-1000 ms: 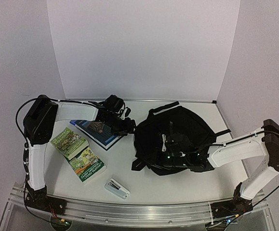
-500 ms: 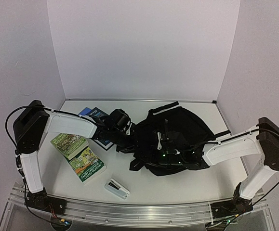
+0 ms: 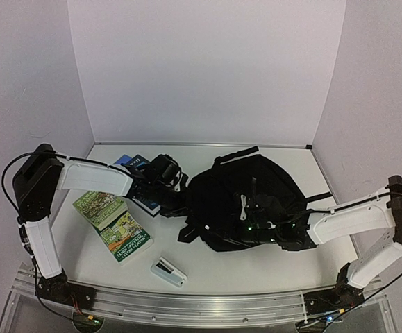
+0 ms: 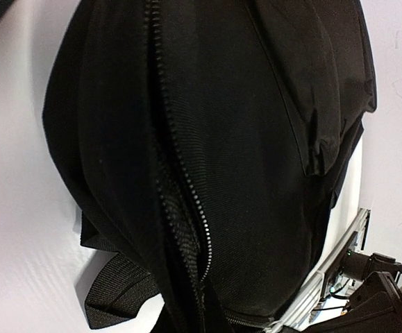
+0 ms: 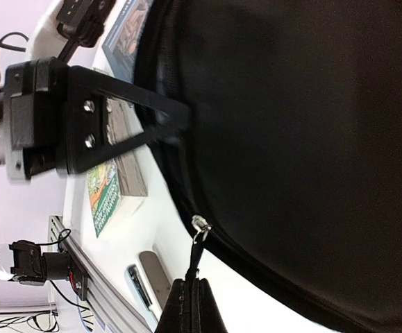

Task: Pack the student bag
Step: Unzip the student bag at the center of the board.

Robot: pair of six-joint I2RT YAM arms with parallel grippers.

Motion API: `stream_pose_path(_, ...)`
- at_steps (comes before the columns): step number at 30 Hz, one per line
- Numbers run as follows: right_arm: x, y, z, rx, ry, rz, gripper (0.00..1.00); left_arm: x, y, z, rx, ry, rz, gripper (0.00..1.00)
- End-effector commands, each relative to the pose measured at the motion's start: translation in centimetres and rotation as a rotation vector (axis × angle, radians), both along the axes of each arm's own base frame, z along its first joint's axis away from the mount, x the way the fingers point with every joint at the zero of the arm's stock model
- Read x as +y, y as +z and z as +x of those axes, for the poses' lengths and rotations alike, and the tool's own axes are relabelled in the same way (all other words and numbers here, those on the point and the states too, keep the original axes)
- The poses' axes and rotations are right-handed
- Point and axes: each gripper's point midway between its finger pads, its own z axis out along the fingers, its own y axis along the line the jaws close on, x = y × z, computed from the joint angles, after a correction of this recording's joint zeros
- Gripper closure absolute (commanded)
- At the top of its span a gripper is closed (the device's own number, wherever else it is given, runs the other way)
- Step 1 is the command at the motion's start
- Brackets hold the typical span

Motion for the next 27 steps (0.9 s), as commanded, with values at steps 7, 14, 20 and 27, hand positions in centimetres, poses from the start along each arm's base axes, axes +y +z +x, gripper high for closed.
stream_pose_path(7, -3.3, -0.8, -1.0, 0.036, -0.073, -0.047, 1.0, 6.9, 0.5, 3.3, -0.047, 0.09, 0.051, 1.0)
stream_pose_path(14, -7.2, -2.3, 0.9, 0.071, -0.185, -0.144, 1.0, 9.1, 0.1, 2.9, -0.042, 0.088, 0.088, 1.0)
stream_pose_path(20, -11.6, -2.8, 3.3, 0.091, -0.305, -0.172, 1.0, 9.5, 0.0, 2.8, -0.045, 0.093, 0.089, 1.0)
stream_pose_path(27, -12.8, -3.7, 3.7, 0.105, -0.328, -0.209, 1.0, 9.2, -0.3, 2.6, -0.037, 0.088, 0.07, 1.0)
